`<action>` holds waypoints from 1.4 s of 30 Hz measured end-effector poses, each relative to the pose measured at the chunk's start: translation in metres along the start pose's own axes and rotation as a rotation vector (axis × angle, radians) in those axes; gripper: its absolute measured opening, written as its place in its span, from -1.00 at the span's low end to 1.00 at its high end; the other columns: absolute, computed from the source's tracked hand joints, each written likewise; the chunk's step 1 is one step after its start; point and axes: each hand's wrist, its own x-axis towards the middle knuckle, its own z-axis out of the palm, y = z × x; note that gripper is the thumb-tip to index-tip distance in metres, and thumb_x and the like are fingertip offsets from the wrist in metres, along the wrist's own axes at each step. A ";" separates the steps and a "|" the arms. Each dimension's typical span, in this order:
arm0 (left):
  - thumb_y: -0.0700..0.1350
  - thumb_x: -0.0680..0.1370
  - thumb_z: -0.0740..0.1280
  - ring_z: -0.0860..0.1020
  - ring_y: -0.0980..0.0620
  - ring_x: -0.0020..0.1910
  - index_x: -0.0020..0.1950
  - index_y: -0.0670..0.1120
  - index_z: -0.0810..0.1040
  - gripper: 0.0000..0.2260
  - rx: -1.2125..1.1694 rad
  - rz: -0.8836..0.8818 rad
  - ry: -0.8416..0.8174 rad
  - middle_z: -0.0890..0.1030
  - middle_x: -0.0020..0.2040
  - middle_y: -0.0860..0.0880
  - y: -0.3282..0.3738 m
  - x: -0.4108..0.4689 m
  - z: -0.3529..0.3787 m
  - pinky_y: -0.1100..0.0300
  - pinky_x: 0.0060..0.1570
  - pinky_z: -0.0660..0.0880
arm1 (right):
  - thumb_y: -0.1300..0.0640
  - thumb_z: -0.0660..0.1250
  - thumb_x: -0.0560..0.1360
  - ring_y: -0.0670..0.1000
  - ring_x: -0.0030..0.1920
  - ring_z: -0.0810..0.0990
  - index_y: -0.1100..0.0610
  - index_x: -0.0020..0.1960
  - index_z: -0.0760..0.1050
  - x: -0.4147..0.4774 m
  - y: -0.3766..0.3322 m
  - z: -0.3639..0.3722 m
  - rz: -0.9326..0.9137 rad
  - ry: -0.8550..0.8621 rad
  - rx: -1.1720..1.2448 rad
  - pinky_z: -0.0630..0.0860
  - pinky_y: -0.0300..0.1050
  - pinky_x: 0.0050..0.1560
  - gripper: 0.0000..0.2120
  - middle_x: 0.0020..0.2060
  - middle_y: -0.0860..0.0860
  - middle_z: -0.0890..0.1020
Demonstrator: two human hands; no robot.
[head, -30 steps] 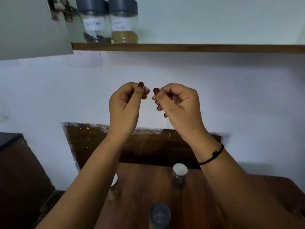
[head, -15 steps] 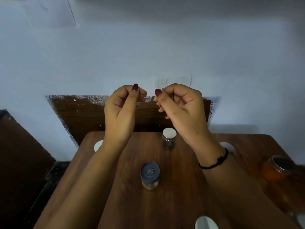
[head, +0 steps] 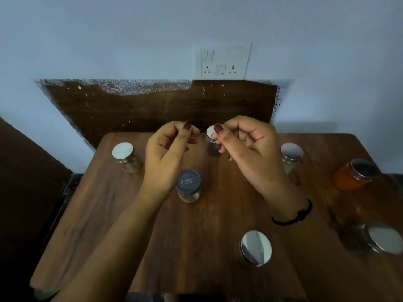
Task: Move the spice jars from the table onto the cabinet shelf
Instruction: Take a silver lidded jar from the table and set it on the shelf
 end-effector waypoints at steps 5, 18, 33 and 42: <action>-0.11 0.65 0.23 0.63 -0.08 -0.10 -0.02 -0.11 0.61 -0.82 -0.009 -0.036 -0.121 0.65 -0.11 -0.10 -0.024 -0.030 0.018 0.06 -0.09 0.57 | 0.12 0.33 0.55 0.06 -0.26 0.63 0.23 -0.08 0.63 -0.035 0.024 -0.011 0.063 -0.025 -0.014 0.57 -0.07 -0.30 -0.81 -0.24 0.10 0.66; 0.00 0.59 0.30 0.50 -0.32 -0.23 0.00 -0.10 0.64 -0.80 -0.021 -0.190 -0.243 0.58 -0.19 -0.25 -0.072 -0.090 0.056 -0.18 -0.23 0.46 | 0.13 0.38 0.53 0.12 -0.28 0.62 0.25 -0.13 0.63 -0.102 0.066 -0.036 0.241 -0.022 -0.028 0.57 0.18 -0.25 -0.81 -0.29 0.09 0.64; -0.31 0.60 0.31 0.63 0.08 -0.09 0.05 -0.04 0.62 -0.81 0.146 -0.317 -0.338 0.67 -0.08 0.05 -0.106 -0.138 0.079 0.23 -0.07 0.55 | 0.14 0.37 0.50 0.01 -0.33 0.57 0.28 -0.18 0.63 -0.155 0.104 -0.053 0.294 -0.095 -0.130 0.55 0.01 -0.32 -0.79 -0.35 0.03 0.61; -0.05 0.51 0.46 0.55 0.23 0.02 0.20 0.03 0.52 -0.71 0.365 -0.391 -0.500 0.56 0.04 0.19 -0.126 -0.168 0.095 0.37 -0.09 0.50 | 0.15 0.37 0.53 -0.05 -0.29 0.57 0.19 -0.18 0.62 -0.179 0.122 -0.071 0.362 -0.190 -0.219 0.51 -0.14 -0.30 -0.85 -0.31 -0.01 0.58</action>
